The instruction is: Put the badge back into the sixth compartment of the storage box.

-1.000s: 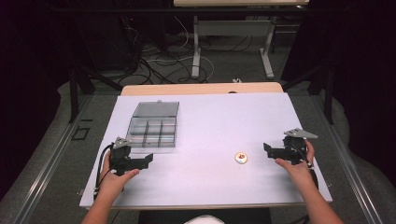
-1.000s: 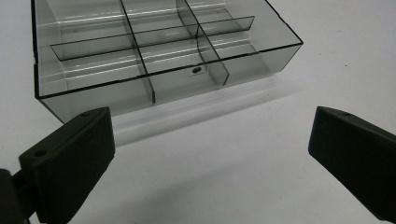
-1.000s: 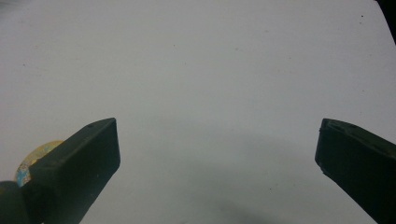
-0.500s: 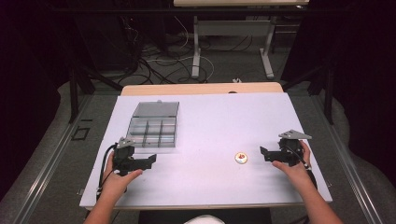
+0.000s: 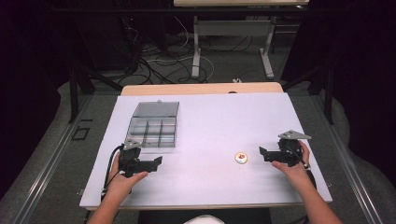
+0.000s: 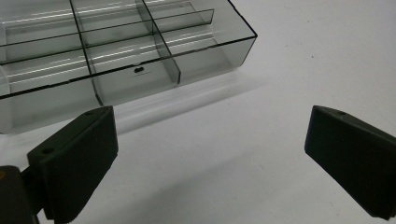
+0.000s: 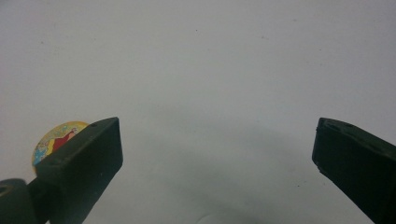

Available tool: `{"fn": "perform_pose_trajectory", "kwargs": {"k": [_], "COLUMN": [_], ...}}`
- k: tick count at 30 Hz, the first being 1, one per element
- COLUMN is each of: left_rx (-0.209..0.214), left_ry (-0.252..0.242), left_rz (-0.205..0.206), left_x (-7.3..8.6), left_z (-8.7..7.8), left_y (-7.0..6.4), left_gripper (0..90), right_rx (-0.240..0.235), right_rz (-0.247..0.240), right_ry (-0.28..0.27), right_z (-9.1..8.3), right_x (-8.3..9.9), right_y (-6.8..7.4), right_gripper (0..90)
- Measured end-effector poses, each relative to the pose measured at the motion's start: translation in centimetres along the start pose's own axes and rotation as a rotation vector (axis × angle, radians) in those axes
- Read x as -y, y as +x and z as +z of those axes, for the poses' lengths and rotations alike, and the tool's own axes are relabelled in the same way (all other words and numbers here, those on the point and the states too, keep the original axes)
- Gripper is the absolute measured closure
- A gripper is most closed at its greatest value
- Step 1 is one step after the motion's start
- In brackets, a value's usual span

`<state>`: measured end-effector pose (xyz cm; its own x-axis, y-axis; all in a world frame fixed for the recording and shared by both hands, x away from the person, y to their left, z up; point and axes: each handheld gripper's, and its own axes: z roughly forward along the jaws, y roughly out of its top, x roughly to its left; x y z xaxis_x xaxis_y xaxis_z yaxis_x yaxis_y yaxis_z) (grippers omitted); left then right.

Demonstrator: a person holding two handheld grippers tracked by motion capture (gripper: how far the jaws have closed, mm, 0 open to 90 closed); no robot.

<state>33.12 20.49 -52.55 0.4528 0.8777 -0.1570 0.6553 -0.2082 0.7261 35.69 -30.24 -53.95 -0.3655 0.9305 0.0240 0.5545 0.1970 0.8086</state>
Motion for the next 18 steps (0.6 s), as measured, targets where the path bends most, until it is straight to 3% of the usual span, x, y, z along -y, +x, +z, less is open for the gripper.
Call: {"fn": "perform_pose_trajectory", "kwargs": {"k": [11,18], "left_rx": [0.009,0.01], "left_ry": [0.014,0.018], "left_rz": [0.02,0.03], "left_x": [0.1,0.1], "left_z": [0.3,0.2], "left_y": [-0.5,-0.4], "left_gripper": [2.9,2.9], "right_rx": [-0.031,-0.083], "right_rz": [-0.029,-0.076], "right_ry": [0.007,0.011], "right_z": [-0.1,-0.1], "right_x": [-0.2,-0.6], "right_y": [0.9,2.4], "right_gripper": [7.5,14.6]}}
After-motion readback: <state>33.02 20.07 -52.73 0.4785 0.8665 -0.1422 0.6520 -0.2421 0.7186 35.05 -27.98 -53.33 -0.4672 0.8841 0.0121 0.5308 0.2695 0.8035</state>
